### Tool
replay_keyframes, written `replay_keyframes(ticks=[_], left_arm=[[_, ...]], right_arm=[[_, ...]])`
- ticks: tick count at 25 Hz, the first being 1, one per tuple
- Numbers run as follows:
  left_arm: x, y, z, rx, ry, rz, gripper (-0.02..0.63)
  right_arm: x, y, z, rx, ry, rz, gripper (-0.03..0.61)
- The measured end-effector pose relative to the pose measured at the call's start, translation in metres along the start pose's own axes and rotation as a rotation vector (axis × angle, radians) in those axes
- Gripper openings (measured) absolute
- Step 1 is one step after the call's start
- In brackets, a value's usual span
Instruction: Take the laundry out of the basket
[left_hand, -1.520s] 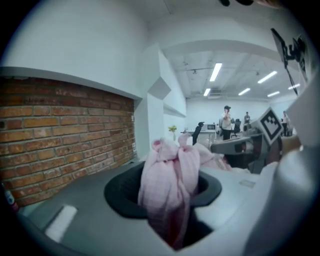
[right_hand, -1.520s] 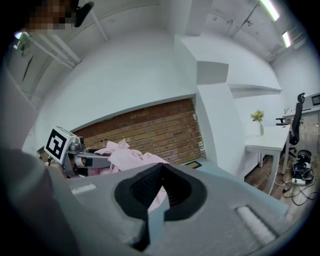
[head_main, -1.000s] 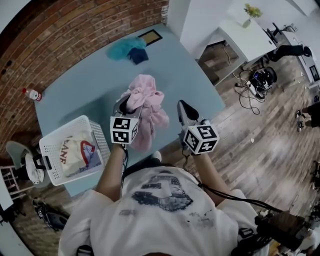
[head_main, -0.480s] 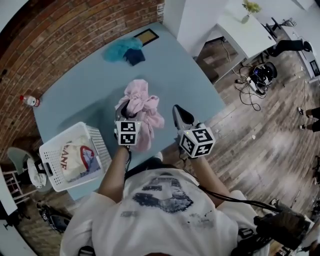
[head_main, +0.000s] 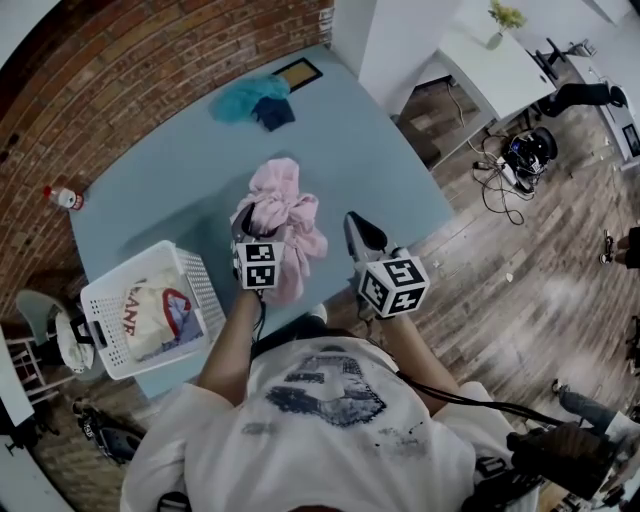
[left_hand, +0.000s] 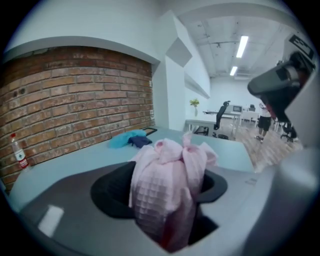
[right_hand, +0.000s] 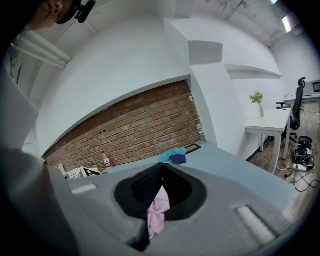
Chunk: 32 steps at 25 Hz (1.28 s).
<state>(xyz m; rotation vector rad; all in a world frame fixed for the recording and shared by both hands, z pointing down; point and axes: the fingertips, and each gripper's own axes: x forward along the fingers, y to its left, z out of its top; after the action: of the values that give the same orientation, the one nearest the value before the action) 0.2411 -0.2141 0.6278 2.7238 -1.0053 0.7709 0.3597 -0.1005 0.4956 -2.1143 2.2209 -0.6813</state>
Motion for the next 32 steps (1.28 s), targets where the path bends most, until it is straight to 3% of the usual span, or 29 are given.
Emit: replay_keyframes(ticks=[10,15,19,32], left_arm=[[-0.017,0.002,-0.003,-0.009,0.015,-0.002,0.321],[-0.036,0.002,0.002,-0.121,-0.005,-0.029,0.327],[-0.05,0.0,0.009,-0.146,-0.014,-0.044,0.326],[-0.09,0.009,0.059,-0.18,-0.141,-0.046,0.324]], right_arm=[[-0.005,0.013,-0.002,0.0,-0.005,0.016,-0.002],[-0.006,0.021,-0.003,0.003,-0.01,0.028,-0.003],[-0.006,0.029,-0.001,0.001,-0.02,0.047,-0.002],[-0.004,0.039,0.016,-0.01,-0.055,0.079,-0.003]])
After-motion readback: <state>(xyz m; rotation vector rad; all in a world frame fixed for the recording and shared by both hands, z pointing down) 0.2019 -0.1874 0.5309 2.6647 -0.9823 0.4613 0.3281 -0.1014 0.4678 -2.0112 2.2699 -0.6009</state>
